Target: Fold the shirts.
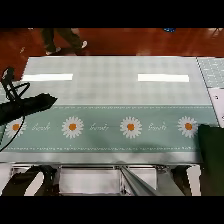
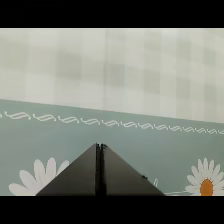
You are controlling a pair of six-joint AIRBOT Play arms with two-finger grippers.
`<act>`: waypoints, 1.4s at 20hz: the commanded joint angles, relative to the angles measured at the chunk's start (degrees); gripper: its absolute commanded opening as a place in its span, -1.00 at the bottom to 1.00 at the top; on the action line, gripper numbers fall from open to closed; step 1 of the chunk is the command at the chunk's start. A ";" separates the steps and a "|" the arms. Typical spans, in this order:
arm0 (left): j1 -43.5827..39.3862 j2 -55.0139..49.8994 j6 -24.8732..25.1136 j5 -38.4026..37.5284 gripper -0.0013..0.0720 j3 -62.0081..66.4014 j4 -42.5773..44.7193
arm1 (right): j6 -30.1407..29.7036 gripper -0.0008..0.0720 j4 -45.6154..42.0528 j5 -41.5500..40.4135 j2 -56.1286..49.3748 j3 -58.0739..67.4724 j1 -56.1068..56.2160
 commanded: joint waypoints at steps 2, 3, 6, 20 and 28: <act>0.00 -1.97 3.19 5.70 -0.90 1.79 -0.13 | -1.03 0.15 -2.32 -1.42 -1.60 -0.74 3.63; 0.11 -3.52 4.68 5.68 -0.90 4.37 -0.13 | -1.70 0.13 0.79 -2.51 -3.41 2.23 5.29; -0.07 -10.01 5.18 3.17 -0.90 17.79 -0.15 | -4.00 -0.78 22.49 -9.81 -10.99 15.54 13.86; -15.61 -29.92 -10.16 -16.04 -0.90 33.75 21.77 | -3.30 -0.92 5.84 -23.69 -41.55 32.46 75.73; -14.71 -29.94 -10.14 -12.96 -0.90 34.71 21.97 | -1.46 -0.91 5.75 -24.68 -41.59 32.48 75.73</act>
